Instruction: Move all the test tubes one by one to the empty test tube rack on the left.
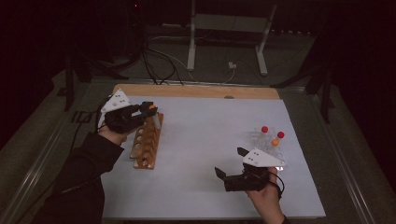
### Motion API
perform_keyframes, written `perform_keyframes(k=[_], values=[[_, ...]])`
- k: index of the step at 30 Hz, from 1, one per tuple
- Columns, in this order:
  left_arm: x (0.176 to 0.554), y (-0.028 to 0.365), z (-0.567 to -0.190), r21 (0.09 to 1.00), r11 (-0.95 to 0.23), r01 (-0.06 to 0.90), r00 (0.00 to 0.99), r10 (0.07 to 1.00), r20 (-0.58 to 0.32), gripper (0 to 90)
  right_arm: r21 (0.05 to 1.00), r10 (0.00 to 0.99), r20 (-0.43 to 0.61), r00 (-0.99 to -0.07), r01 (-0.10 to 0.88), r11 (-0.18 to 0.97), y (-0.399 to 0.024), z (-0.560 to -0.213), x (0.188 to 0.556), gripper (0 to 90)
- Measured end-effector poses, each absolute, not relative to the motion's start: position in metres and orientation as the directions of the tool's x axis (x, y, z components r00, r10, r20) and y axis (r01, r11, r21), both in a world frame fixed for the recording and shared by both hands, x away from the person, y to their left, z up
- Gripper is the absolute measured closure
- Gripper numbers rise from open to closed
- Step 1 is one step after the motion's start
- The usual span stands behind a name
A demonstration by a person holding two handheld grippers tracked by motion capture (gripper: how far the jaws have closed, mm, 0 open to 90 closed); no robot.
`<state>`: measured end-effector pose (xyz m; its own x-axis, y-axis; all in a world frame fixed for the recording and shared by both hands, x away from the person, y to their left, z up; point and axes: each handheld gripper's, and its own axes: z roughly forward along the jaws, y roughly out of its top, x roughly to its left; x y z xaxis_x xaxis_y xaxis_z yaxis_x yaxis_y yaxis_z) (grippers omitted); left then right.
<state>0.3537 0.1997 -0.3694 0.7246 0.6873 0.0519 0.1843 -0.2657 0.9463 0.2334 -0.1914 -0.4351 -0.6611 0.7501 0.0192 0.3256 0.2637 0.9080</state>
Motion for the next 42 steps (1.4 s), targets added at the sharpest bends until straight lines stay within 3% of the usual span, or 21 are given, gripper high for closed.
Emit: perform_keyframes(k=[14,42], values=[[0.373,0.232,-0.386,0.943,-0.245,0.225,0.618,0.784,0.057,71.8,0.909,0.752,0.03,-0.658,0.331,0.253,-0.194,-0.435,0.234,0.0],[0.383,0.225,-0.447,0.895,-0.29,0.339,0.595,0.803,0.034,71.7,0.903,0.744,0.033,-0.667,0.338,0.263,-0.196,-0.437,0.235,0.0]])
